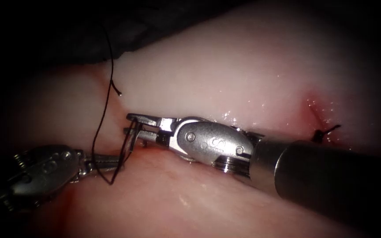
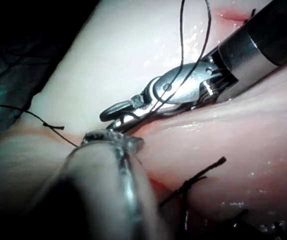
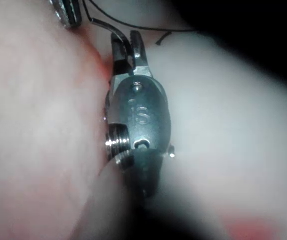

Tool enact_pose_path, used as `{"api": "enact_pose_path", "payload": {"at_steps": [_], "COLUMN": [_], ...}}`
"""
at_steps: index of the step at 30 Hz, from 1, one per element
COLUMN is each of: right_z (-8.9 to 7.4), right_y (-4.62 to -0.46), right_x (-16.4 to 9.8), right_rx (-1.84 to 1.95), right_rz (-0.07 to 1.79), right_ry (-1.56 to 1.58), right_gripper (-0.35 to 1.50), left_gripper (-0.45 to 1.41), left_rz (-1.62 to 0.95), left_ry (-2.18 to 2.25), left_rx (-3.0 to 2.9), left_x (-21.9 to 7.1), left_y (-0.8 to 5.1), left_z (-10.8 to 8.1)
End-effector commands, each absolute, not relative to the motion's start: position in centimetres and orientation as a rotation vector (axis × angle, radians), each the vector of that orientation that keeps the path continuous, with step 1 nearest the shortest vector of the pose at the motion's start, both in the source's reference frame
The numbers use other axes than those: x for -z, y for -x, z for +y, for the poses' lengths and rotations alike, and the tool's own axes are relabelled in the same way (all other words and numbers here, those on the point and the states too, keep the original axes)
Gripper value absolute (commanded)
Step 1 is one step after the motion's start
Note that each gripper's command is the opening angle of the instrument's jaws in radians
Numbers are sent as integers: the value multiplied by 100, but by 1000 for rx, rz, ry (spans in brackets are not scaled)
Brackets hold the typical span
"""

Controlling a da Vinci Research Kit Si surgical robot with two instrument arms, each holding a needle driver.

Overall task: Wound Closure
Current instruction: With the right gripper, insert the needle through the top of the incision.

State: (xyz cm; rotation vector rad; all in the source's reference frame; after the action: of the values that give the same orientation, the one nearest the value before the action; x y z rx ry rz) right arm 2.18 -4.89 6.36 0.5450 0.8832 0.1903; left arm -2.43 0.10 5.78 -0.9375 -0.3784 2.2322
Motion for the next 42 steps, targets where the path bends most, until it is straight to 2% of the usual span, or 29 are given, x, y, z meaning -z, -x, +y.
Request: {"api": "enact_pose_path", "payload": {"at_steps": [1,42], "right_z": [-485,-511], "right_y": [-233,-258], "right_x": [-635,-611], "right_rx": [-208,-457], "right_rz": [895,959], "right_ry": [-554,-881], "right_gripper": [-35,-35], "left_gripper": [-43,-45], "left_rz": [-373,-376], "left_ry": [941,923], "left_rx": [-2232,-2244], "left_x": [-581,-582], "left_y": [248,252], "left_z": [19,13]}}
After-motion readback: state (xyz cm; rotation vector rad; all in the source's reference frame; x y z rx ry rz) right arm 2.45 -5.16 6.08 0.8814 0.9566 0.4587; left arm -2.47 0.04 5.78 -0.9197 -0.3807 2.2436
